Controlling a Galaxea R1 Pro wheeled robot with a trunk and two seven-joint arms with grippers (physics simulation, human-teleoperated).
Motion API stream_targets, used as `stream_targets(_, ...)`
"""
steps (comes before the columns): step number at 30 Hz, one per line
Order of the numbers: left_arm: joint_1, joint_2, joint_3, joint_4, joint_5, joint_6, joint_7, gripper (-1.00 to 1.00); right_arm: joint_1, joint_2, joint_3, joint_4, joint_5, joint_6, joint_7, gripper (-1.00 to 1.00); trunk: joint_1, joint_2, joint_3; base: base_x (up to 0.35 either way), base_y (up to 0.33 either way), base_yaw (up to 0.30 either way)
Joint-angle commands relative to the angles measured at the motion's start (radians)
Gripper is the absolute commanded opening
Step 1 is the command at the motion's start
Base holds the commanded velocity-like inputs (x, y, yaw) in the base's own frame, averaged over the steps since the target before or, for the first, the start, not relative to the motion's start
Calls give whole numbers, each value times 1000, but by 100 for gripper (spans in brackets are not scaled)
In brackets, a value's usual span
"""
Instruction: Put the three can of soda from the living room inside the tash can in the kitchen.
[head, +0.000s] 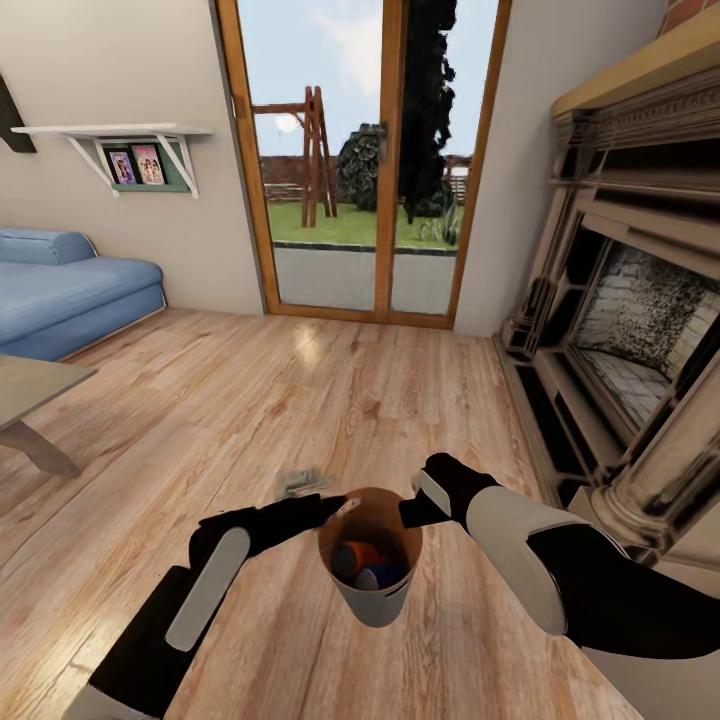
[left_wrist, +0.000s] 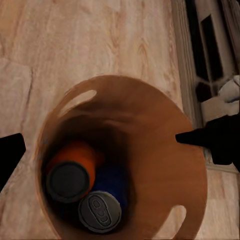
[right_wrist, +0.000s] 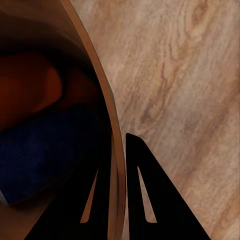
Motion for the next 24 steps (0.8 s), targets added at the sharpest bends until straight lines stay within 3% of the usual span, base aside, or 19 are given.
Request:
stream_targets(1,0,9,22,-2,2,1,-1,100,0,0,-18,0,-15,0,5,-100,0,0,0,0,0,0)
stream_targets(3,1,36,106,-6,-1,6,-5,100,0,0,-18,0,-15,-1,6,-100,0,0,0,0,0,0)
stream_targets(5,2,64,151,-6,-3,13,-7,100,0,0,-18,-1,-15,-1,6,-100,0,0,0,0,0,0)
stream_targets(8,3,102,182,-4,-4,17,-6,100,0,0,-18,-2,-15,-1,6,-100,0,0,0,0,0,0)
stream_targets(12,4,126,197,19,-6,17,0,100,0,0,-21,-9,-12,-1,5,-100,0,0,0,0,0,0)
stream_targets(16,3,154,203,159,-8,11,5,100,0,0,-24,-17,-8,-2,6,-100,0,0,0,0,0,0)
stream_targets(19,2,161,202,265,-9,9,5,100,0,-8,-24,-20,-6,-6,5,-100,0,0,0,0,0,0)
stream_targets(24,2,163,200,304,-10,9,5,100,0,-23,-25,-21,-5,-11,1,-100,0,0,0,0,0,0)
